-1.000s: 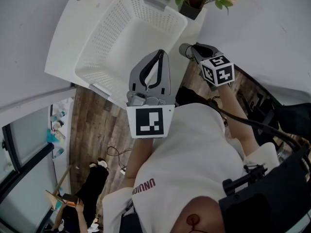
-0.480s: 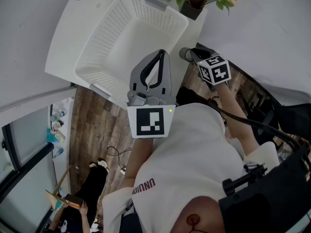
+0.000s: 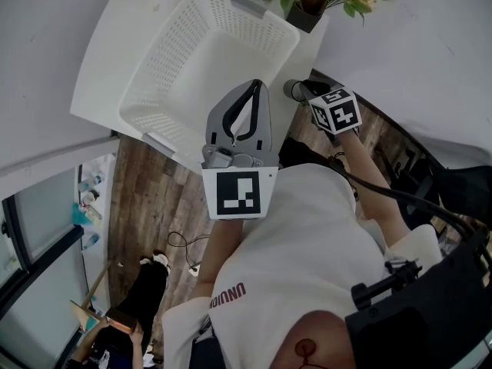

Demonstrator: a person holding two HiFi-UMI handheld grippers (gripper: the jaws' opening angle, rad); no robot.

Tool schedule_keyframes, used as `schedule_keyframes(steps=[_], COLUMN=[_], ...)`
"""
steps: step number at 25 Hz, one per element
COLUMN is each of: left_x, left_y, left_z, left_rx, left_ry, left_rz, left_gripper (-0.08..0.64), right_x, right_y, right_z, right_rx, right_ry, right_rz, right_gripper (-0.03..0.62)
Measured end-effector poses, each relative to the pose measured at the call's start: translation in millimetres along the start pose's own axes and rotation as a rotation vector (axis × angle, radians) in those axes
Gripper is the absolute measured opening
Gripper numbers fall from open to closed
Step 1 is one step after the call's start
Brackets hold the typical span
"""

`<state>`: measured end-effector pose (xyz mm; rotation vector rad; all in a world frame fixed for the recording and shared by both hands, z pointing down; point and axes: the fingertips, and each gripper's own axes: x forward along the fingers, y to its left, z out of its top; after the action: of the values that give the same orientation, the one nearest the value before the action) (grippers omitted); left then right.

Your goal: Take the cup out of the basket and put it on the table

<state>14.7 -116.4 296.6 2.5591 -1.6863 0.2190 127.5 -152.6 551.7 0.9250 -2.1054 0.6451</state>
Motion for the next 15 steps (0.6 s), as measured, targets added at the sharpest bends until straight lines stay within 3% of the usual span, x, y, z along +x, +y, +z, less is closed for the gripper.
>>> schedule_keyframes(steps=[15], left_x=[0.0], left_y=[3.9], left_z=[0.6], left_rx=[-0.008], left_ry=[-0.003], left_rz=[0.003], left_gripper=[0.012], right_x=[6.9], right_y=[5.9], right_z=[-7.0], right_rx=[-0.054], right_ry=[0.077], right_rz=[0.002], right_gripper=[0.041])
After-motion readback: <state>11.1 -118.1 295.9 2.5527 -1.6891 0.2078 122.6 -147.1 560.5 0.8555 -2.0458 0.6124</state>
